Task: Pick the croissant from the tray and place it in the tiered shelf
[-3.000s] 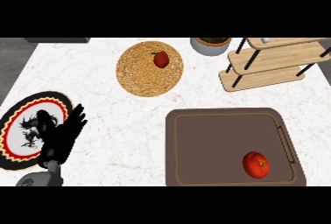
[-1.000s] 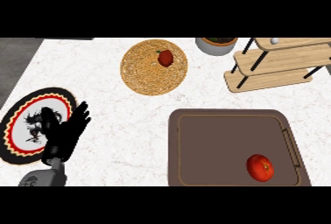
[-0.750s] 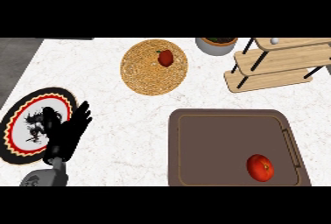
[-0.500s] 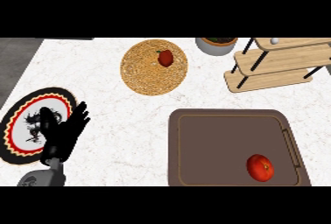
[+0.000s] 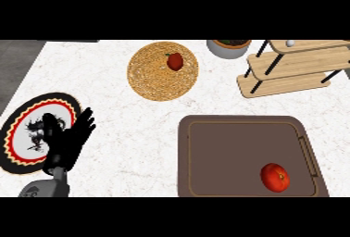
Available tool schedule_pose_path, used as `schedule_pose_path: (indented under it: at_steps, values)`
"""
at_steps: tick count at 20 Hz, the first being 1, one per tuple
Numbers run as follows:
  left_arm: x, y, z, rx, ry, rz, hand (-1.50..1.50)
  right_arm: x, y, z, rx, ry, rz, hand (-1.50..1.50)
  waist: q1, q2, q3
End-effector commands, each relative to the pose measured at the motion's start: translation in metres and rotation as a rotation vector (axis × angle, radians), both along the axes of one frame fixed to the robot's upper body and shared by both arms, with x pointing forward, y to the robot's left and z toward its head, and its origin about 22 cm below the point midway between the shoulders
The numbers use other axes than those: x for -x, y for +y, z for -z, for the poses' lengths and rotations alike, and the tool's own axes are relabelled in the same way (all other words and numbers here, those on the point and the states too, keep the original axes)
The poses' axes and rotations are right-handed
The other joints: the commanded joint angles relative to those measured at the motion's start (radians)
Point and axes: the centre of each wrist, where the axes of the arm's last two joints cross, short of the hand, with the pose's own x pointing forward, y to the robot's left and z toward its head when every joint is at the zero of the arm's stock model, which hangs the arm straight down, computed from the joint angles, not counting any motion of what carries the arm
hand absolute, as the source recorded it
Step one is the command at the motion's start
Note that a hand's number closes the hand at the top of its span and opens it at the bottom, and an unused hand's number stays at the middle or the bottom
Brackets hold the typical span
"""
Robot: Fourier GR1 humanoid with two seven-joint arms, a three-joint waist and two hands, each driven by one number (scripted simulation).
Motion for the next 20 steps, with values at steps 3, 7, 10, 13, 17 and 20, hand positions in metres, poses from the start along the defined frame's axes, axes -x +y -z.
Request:
schedule_pose_path:
  at_steps: [3, 7, 10, 13, 17, 20]
  values:
    - [0.003, -0.002, 0.008, -0.002, -0.005, -0.003, 0.0, 0.002, -0.006, -0.006, -0.244, -0.003, -0.031, -1.5, -0.001, 0.0, 0.0]
    - [-0.001, 0.006, -0.003, -0.014, -0.024, -0.017, 0.0, 0.011, -0.019, -0.023, -0.391, -0.015, 0.014, -1.5, 0.009, 0.004, 0.0]
    - [-0.001, -0.001, -0.002, -0.002, -0.025, 0.01, 0.0, 0.022, -0.039, -0.023, -0.452, -0.101, 0.12, -1.5, 0.016, 0.01, 0.001]
    - [-0.006, -0.005, 0.0, -0.001, -0.025, 0.009, 0.0, 0.028, -0.046, -0.031, -0.416, -0.142, 0.222, -1.5, 0.003, 0.006, 0.0]
    - [-0.002, -0.006, 0.005, 0.006, -0.035, 0.007, 0.0, 0.063, -0.088, -0.05, -0.493, -0.169, 0.342, -1.5, 0.008, 0.01, 0.0]
    - [-0.005, -0.005, -0.004, 0.003, -0.016, 0.004, 0.0, 0.083, -0.115, -0.043, -0.566, -0.185, 0.414, -1.5, 0.018, 0.014, 0.003]
